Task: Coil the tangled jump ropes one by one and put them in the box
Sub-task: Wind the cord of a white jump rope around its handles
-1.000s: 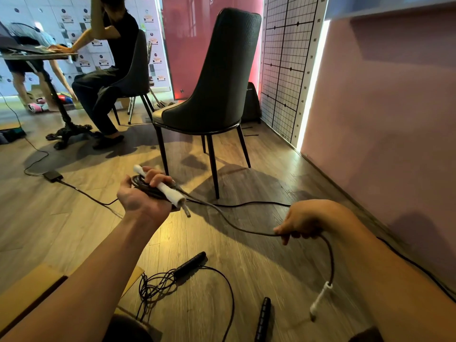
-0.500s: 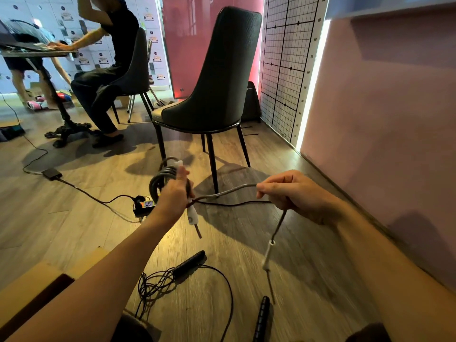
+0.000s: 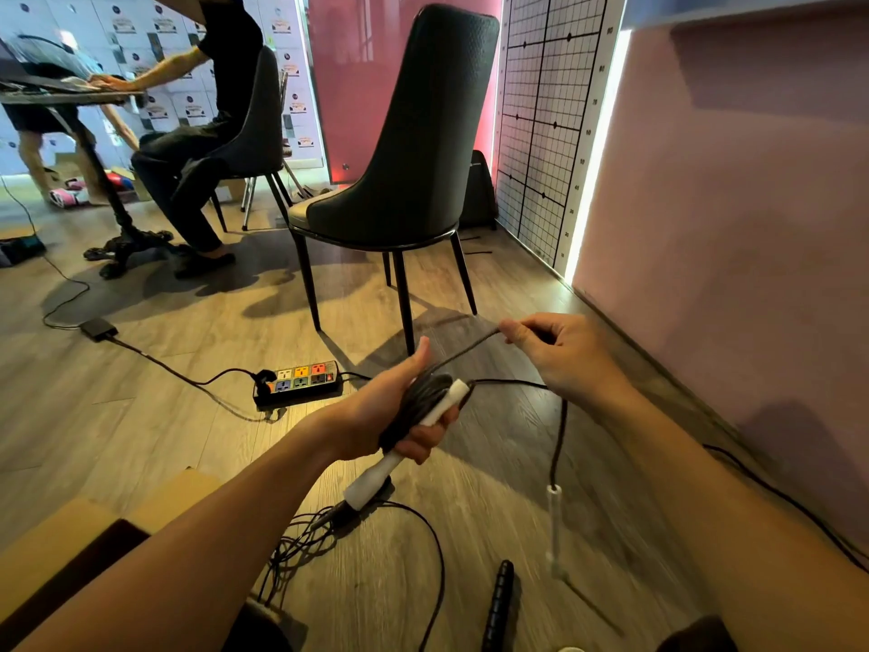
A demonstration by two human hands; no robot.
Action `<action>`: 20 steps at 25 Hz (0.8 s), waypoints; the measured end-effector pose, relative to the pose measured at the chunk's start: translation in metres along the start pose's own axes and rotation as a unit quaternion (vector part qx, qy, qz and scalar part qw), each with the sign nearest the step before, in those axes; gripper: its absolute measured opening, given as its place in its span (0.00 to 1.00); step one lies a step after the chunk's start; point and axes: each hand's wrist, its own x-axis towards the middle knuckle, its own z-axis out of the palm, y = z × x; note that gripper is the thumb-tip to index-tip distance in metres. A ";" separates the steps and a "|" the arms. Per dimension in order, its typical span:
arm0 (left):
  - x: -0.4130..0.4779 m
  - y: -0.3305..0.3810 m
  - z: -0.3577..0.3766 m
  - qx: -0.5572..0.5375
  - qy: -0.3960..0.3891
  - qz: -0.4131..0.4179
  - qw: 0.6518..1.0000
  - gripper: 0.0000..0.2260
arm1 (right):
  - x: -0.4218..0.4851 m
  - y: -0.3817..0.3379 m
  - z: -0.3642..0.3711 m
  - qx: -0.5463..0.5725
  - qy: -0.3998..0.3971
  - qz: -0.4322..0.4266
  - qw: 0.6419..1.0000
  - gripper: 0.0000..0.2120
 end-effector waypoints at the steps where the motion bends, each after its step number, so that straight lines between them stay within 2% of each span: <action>1: -0.001 0.002 -0.001 -0.036 -0.013 0.024 0.999 0.32 | 0.000 0.001 0.001 -0.016 -0.003 0.000 1.000 0.13; 3: -0.004 0.007 -0.002 -0.121 -0.037 0.069 0.990 0.29 | 0.000 0.004 0.006 -0.046 -0.033 0.017 0.998 0.18; 5: -0.005 0.011 -0.005 -0.226 -0.053 0.123 0.965 0.27 | 0.000 0.004 0.013 -0.069 -0.096 0.035 0.992 0.22; 7: -0.007 0.013 -0.008 -0.317 -0.050 0.190 0.928 0.27 | -0.001 0.003 0.022 -0.068 -0.156 0.046 0.984 0.25; 10: -0.011 0.019 -0.012 -0.442 -0.028 0.286 0.849 0.26 | -0.003 0.002 0.032 -0.068 -0.207 0.074 0.973 0.25; 12: -0.011 0.024 -0.014 -0.488 0.039 0.342 0.802 0.23 | -0.007 0.003 0.038 -0.048 -0.262 0.115 0.957 0.25; 14: -0.010 0.025 -0.018 -0.479 0.148 0.384 0.775 0.19 | -0.011 0.003 0.041 -0.073 -0.323 0.125 0.935 0.25; 18: -0.008 0.024 -0.033 -0.411 0.320 0.405 0.751 0.15 | -0.014 -0.008 0.036 -0.127 -0.429 0.149 0.882 0.19; 20: -0.007 0.020 -0.038 -0.348 0.382 0.387 0.763 0.14 | -0.014 -0.014 0.031 -0.132 -0.441 0.142 0.876 0.19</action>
